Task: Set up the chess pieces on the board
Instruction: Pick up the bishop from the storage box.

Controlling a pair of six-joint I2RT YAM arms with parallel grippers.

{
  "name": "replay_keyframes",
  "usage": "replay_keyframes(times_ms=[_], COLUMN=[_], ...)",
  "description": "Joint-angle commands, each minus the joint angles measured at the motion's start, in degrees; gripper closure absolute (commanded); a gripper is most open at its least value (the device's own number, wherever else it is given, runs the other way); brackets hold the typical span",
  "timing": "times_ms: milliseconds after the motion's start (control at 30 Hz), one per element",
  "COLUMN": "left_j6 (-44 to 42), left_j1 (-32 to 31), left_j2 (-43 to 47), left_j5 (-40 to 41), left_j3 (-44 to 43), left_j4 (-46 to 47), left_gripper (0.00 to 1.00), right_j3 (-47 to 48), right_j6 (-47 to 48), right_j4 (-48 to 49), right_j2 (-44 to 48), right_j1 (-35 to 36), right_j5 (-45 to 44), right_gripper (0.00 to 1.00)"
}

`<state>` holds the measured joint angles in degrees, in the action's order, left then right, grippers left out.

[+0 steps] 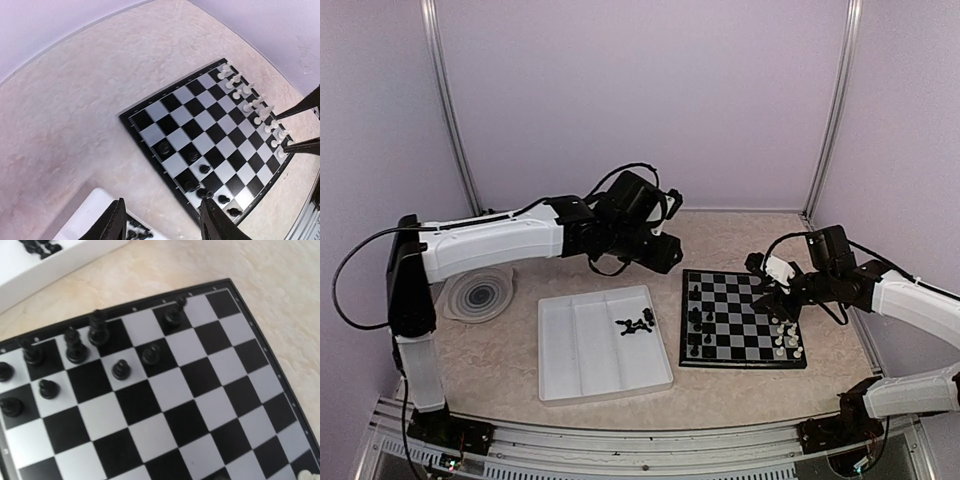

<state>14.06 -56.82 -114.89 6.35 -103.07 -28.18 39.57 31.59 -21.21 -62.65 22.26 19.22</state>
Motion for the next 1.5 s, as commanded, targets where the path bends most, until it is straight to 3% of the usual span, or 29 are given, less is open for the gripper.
replay_keyframes(times_ms=[0,133,233,333,567,767,1100,1467], left_j6=[2.89,6.11,8.68,12.43,17.85,17.85,17.41,17.83], left_j1=[4.48,7.2,9.28,12.08,16.98,17.18,17.18,17.18], left_j2=[8.22,14.79,18.79,21.84,30.66,36.02,38.33,38.35], left_j5=[1.59,0.76,-0.04,-0.82,-3.99,-1.69,-1.87,-2.77], left_j3=[17.0,27.97,33.67,37.56,47.55,50.63,53.05,54.13], left_j4=[0.89,3.45,7.01,10.52,19.77,19.59,19.55,20.59], left_gripper=[0.49,0.45,0.31,0.24,0.24,0.25,0.26,0.27], right_j3=[2.56,10.11,18.51,27.77,48.76,62.4,70.99,74.19], right_j6=[2.72,4.37,4.91,3.53,-2.67,-4.84,-6.87,-7.78], right_j4=[-3.74,-7.34,-9.17,-11.61,-18.63,-24.53,-28.75,-29.62], right_j2=[-0.42,-6.71,-13.79,-23.1,-44.66,-59.04,-69.21,-73.62], right_j1=[-0.35,3.42,7.97,13.63,22.04,26.85,29.45,29.73], right_j5=[5.29,5.99,4.41,3.54,6.39,2.67,-2.69,-5.32], right_gripper=[0.57,0.63,0.66,0.7,0.73,0.67,0.63,0.71])
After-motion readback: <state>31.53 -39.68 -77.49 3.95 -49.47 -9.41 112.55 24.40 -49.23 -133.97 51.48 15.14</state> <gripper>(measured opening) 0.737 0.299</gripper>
